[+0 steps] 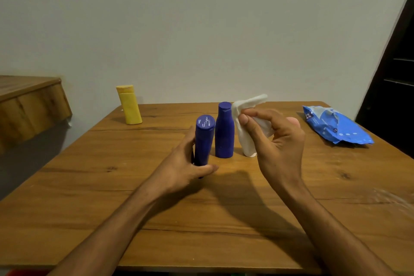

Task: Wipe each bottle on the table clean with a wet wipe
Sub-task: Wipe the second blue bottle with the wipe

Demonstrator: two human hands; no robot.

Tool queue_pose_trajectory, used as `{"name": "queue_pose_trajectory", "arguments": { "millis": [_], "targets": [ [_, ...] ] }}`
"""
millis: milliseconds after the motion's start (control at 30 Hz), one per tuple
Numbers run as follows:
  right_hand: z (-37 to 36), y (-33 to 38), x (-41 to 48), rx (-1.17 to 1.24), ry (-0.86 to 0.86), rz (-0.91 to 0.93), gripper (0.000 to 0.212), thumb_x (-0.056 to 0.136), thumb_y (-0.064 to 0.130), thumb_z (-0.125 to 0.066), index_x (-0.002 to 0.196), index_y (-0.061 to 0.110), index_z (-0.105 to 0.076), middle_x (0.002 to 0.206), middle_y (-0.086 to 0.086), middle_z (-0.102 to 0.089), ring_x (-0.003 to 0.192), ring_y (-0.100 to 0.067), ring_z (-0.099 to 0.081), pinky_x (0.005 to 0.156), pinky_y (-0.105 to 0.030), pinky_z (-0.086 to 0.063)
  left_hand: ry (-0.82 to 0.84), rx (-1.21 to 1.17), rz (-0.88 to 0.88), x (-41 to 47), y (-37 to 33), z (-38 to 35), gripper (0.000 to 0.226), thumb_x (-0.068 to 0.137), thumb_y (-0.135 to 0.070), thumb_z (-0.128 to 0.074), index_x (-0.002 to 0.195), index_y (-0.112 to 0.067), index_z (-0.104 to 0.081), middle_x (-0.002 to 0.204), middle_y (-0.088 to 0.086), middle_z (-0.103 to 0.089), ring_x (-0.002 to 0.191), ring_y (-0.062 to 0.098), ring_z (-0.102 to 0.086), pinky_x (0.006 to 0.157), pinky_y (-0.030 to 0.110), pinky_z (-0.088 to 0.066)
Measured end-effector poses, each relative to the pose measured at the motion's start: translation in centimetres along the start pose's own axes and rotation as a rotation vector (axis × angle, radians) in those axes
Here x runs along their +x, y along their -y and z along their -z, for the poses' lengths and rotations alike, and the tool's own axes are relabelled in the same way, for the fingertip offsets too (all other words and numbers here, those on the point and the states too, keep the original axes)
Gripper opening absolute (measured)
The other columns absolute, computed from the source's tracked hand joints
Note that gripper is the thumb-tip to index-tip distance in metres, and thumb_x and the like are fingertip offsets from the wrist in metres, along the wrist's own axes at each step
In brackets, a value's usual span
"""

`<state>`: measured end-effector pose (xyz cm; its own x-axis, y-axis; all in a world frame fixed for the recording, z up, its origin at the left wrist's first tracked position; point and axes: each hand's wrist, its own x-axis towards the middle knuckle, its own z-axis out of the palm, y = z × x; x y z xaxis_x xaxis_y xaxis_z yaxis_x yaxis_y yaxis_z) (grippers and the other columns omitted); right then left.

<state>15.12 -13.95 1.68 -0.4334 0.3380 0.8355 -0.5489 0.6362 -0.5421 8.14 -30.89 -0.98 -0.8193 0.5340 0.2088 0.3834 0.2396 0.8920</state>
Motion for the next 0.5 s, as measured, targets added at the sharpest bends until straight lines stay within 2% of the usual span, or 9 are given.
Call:
{"name": "queue_pose_trajectory", "arguments": {
  "millis": [67, 133, 233, 300, 400, 500],
  "targets": [
    [0.1, 0.0, 0.2, 0.041, 0.019, -0.007, 0.018, 0.085, 0.019, -0.068, 0.098, 0.008, -0.072, 0.094, 0.000, -0.070, 0.091, -0.005, -0.062, 0.072, -0.008, -0.043, -0.027, 0.111, -0.028, 0.2, 0.2, 0.2, 0.063, 0.077, -0.025, -0.081, 0.120, -0.054, -0.045, 0.106, -0.020, -0.061, 0.103, 0.016, -0.061, 0.092, 0.042, -0.053],
    [0.1, 0.2, 0.2, 0.074, 0.051, -0.003, 0.017, 0.084, 0.020, -0.069, 0.097, 0.009, -0.072, 0.094, 0.000, -0.071, 0.091, -0.015, -0.065, 0.072, -0.012, -0.045, -0.047, 0.209, -0.041, 0.1, 0.2, 0.3, 0.060, 0.078, -0.027, -0.080, 0.116, -0.055, -0.042, 0.105, -0.019, -0.060, 0.101, 0.008, -0.059, 0.092, 0.041, -0.052],
    [-0.1, 0.7, -0.2, 0.051, 0.098, 0.032, 0.011, 0.083, 0.017, -0.071, 0.094, 0.017, -0.071, 0.094, 0.007, -0.070, 0.092, -0.012, -0.063, 0.077, -0.006, -0.040, -0.060, 0.344, -0.048, 0.3, 0.2, 0.3, 0.061, 0.081, -0.028, -0.078, 0.123, -0.047, -0.039, 0.104, -0.023, -0.053, 0.098, 0.004, -0.056, 0.089, 0.039, -0.053],
    [-0.2, 0.6, -0.3, 0.044, 0.134, 0.031, 0.014, 0.082, 0.021, -0.071, 0.095, 0.024, -0.068, 0.096, 0.013, -0.067, 0.094, -0.009, -0.061, 0.078, -0.006, -0.039, -0.057, 0.394, -0.048, 0.3, 0.1, 0.3, 0.066, 0.082, -0.028, -0.076, 0.128, -0.049, -0.033, 0.106, -0.025, -0.046, 0.101, 0.004, -0.052, 0.089, 0.037, -0.052],
    [-0.5, 0.3, -0.5, 0.063, 0.221, 0.008, 0.016, 0.082, 0.034, -0.068, 0.098, 0.032, -0.066, 0.099, 0.017, -0.065, 0.099, -0.012, -0.059, 0.078, -0.020, -0.048, -0.046, 0.453, -0.058, 0.2, 0.2, 0.4, 0.064, 0.084, -0.027, -0.073, 0.130, -0.048, -0.034, 0.116, -0.021, -0.050, 0.106, 0.004, -0.053, 0.092, 0.036, -0.051],
    [-0.9, 0.0, -0.9, 0.022, 0.281, 0.029, 0.018, 0.082, 0.040, -0.065, 0.098, 0.034, -0.067, 0.099, 0.014, -0.064, 0.100, -0.012, -0.056, 0.080, -0.035, -0.050, -0.052, 0.487, -0.082, -0.2, 0.1, 0.6, 0.058, 0.087, -0.024, -0.070, 0.132, -0.040, -0.038, 0.109, -0.020, -0.049, 0.102, 0.002, -0.053, 0.092, 0.032, -0.050]
  ]
}}
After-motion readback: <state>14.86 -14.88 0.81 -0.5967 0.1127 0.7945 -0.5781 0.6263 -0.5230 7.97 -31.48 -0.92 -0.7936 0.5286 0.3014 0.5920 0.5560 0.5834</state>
